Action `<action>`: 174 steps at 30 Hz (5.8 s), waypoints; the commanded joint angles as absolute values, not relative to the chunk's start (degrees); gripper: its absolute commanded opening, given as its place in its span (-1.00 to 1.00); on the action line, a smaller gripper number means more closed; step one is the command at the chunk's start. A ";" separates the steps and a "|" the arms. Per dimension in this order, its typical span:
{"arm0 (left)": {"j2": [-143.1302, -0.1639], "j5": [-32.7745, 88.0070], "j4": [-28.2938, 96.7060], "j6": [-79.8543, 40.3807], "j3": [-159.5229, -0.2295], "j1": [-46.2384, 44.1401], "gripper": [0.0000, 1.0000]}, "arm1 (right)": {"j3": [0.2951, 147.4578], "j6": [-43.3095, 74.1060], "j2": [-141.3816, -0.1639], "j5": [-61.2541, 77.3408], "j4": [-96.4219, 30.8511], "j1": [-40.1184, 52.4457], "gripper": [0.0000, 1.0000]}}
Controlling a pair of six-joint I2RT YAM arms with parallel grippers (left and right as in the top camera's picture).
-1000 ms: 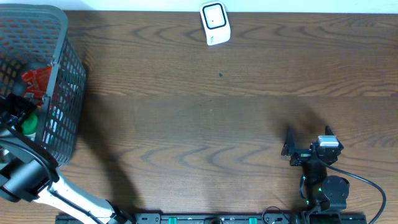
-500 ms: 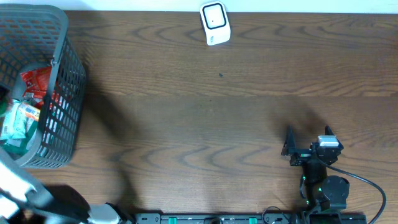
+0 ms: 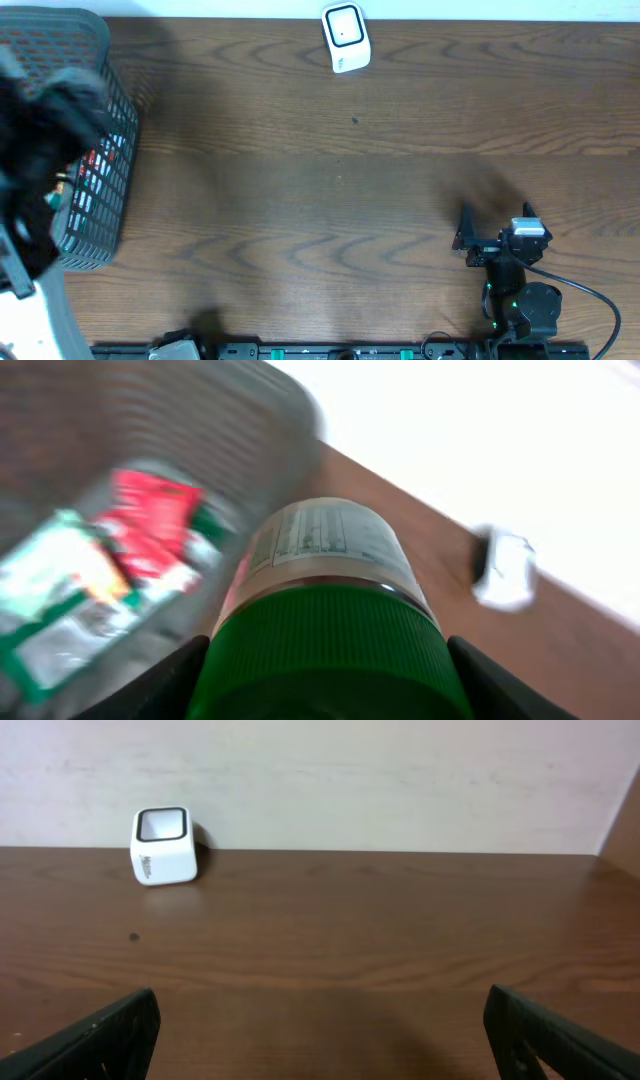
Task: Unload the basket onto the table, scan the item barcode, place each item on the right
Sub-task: 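Carry the jar with the left gripper toward the white scanner, then hold the jar under the scanner, then lower it onto the table, then release the jar and move the left gripper back over the basket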
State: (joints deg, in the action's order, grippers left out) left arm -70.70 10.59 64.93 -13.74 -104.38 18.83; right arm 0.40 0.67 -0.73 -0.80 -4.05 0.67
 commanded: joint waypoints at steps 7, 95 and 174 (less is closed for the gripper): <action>-77.65 10.94 71.18 -14.26 -103.09 -13.43 0.17 | 0.32 1.23 -0.64 -0.54 -4.27 0.73 0.99; -119.94 -4.54 51.55 -34.81 -95.66 -40.01 0.39 | 0.32 1.23 -0.64 -0.54 -4.27 0.73 0.99; -89.17 -5.65 70.26 -23.81 -116.62 16.86 0.82 | 0.32 1.23 -0.64 -0.54 -4.27 0.73 0.98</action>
